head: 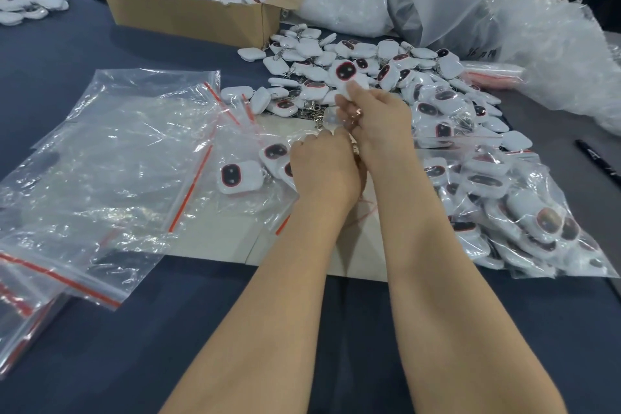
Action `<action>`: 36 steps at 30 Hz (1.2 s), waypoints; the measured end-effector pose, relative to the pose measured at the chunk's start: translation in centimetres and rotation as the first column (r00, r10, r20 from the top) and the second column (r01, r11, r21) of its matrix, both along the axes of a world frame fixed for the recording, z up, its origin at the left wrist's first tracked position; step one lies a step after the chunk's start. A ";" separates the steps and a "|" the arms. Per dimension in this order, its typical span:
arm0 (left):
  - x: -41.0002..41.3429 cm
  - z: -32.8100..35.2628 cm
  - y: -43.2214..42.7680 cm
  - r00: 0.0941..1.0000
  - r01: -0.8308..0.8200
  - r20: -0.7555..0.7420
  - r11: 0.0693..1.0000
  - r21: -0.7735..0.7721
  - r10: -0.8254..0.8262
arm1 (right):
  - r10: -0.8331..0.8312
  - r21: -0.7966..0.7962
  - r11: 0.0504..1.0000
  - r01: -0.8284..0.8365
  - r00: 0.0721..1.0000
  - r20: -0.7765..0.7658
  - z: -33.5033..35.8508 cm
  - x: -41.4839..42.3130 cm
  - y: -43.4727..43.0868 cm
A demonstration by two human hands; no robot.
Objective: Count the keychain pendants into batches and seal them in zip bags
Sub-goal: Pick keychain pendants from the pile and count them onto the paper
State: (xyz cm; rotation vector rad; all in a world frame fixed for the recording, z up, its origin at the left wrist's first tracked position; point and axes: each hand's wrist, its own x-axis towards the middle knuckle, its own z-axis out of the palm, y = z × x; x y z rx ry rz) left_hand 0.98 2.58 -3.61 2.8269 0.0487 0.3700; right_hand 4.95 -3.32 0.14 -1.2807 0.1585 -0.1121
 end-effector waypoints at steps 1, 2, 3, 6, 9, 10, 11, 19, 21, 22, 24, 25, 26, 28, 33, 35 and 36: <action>-0.1 0.0 0.0 0.999 0.014 0.040 1.000 -0.017 -0.014 | 0.023 0.208 0.978 -0.016 0.999 -0.032 0.1 0.0 -0.4; -0.2 0.1 0.0 0.997 0.037 0.063 0.999 -0.016 -0.036 | 0.048 0.375 0.927 -0.025 0.998 -0.051 0.1 -0.1 -0.8; -0.3 0.2 0.0 0.996 0.038 0.081 0.999 -0.022 -0.036 | 0.069 0.489 0.872 -0.030 0.996 -0.062 -0.1 -0.3 -1.2; -0.2 0.1 0.0 0.995 0.035 0.094 0.999 -0.039 -0.031 | 0.104 0.599 0.800 -0.028 0.990 -0.093 -0.7 -0.5 -1.7; -0.2 0.0 0.1 0.996 0.039 0.086 0.999 -0.037 -0.035 | 0.125 0.543 0.839 -0.034 0.983 -0.131 -1.3 -0.4 -1.5; -0.1 0.0 0.1 0.995 0.040 0.094 0.999 -0.035 -0.036 | 0.122 0.496 0.868 -0.039 0.983 -0.135 -1.4 -0.3 -1.4; -0.1 0.1 0.1 0.994 0.040 0.101 0.999 -0.037 -0.036 | 0.112 0.446 0.894 -0.042 0.985 -0.133 -1.5 -0.2 -1.3; 0.1 0.0 0.0 0.994 0.030 0.105 0.999 -0.024 -0.027 | 0.045 0.331 0.943 -0.025 0.998 -0.054 -1.8 -0.1 -1.2; 0.1 -0.1 0.0 0.993 0.033 0.113 0.999 -0.018 -0.031 | 0.036 0.296 0.955 -0.026 0.999 -0.029 -1.9 -0.1 -1.1; 0.1 -0.1 0.0 0.993 0.037 0.116 0.999 -0.017 -0.035 | 0.034 0.260 0.965 -0.029 0.999 -0.015 -1.9 -0.2 -1.0; 0.1 -0.2 0.0 0.991 0.039 0.126 0.999 -0.014 -0.037 | 0.033 0.140 0.990 -0.034 0.999 0.012 -2.1 -0.2 -1.1; 0.2 -0.2 0.0 0.991 0.038 0.132 0.999 -0.012 -0.036 | 0.034 0.084 0.996 -0.036 0.999 0.022 -2.2 -0.2 -1.1; 0.2 -0.2 0.0 0.990 0.036 0.136 0.999 -0.010 -0.034 | 0.032 0.050 0.998 -0.033 0.999 0.028 -2.3 -0.2 -1.2; 0.2 -0.3 0.0 0.990 0.032 0.139 0.999 -0.005 -0.031 | 0.010 0.024 1.000 -0.011 1.000 0.030 -2.3 -0.1 -1.2; 0.2 -0.2 -0.1 0.990 0.031 0.140 1.000 -0.006 -0.030 | 0.013 0.066 0.998 -0.012 1.000 -0.006 -2.6 0.2 -1.0; 0.3 -0.2 -0.1 0.990 0.032 0.136 0.999 -0.009 -0.030 | 0.027 0.098 0.995 -0.024 0.999 -0.028 -2.6 0.3 -1.0; 0.2 -0.2 -0.1 0.991 0.034 0.134 0.999 -0.008 -0.032 | 0.028 0.101 0.995 -0.026 0.999 -0.023 -2.6 0.3 -1.0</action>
